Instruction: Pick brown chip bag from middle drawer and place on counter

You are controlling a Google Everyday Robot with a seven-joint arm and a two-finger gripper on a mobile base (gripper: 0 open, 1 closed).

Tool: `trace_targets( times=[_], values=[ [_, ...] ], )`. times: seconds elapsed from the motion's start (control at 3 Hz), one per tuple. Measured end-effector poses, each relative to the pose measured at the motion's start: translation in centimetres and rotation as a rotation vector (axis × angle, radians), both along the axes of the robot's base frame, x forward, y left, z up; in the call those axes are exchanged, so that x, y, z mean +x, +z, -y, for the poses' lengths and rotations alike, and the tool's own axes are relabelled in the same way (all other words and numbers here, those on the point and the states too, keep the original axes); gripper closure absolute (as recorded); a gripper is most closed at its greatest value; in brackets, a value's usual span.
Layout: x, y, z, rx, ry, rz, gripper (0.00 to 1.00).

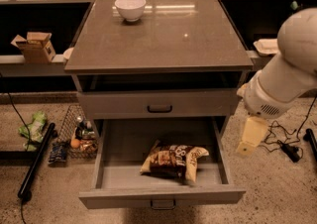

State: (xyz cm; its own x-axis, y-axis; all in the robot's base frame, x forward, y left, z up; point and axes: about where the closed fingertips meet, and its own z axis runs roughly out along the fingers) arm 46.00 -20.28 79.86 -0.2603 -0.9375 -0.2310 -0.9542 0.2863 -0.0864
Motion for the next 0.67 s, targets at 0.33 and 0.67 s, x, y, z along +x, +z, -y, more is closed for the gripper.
trace_targets(
  times=[0.33, 0.67],
  values=[
    [0.3, -7.16, -1.93, 0.104, -0.045, -0.011, 0.0],
    [0.21, -7.15, -1.92, 0.103, -0.044, -0.014, 0.0]
  ],
)
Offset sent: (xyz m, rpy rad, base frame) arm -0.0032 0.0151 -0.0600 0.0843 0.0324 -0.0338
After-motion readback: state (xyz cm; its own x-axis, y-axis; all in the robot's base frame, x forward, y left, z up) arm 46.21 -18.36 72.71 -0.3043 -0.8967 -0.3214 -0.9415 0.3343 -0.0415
